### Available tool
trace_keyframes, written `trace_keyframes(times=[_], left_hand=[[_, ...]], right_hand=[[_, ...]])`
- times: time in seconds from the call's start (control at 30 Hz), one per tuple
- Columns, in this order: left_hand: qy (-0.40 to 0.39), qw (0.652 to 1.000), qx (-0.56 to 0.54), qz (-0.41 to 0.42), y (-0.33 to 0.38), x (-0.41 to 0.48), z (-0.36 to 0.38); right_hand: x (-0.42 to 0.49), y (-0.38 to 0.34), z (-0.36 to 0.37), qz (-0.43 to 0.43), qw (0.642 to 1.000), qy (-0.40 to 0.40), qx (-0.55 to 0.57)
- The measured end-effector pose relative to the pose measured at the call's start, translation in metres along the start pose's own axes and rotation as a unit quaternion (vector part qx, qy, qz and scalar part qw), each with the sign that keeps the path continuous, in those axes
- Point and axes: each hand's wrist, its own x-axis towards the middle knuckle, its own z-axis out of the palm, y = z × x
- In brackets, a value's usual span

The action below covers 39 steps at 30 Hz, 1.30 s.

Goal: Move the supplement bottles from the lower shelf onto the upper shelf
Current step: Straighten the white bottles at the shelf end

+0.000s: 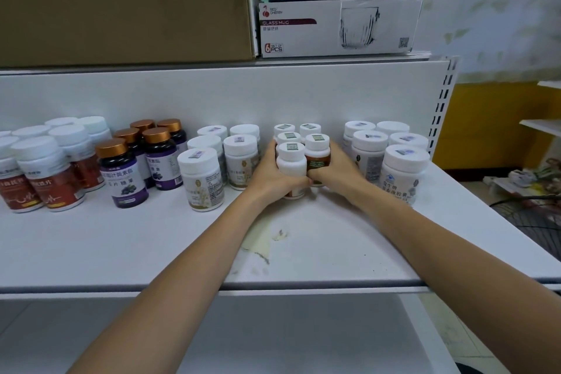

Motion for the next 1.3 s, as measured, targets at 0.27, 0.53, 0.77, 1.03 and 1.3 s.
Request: trace_keyframes(times=[0.27,0.53,0.77,1.03,1.3], left_hand=[[0.008,0.999,0.047,-0.023,-0.008,0.004,-0.002],[0.033,0.997,0.074,-0.02,-0.004,-0.005,-0.001],[0.053,0.993,0.101,-0.03,0.001,-0.016,-0.003],[0.047,0.984,0.167,-0.035,0.015,-0.031,-0.007],[0.055,0.98,0.191,0.027,0.041,-0.072,-0.018]], right_hand=[[-0.006,0.0,-0.005,0.01,1.0,0.007,0.018],[-0.004,0.007,0.001,0.021,0.999,0.04,-0.029],[-0.007,0.007,-0.001,-0.017,0.999,0.023,-0.021],[-0.014,0.004,-0.002,-0.04,0.991,0.074,-0.108],[-0.057,-0.022,-0.005,-0.144,0.96,0.099,-0.22]])
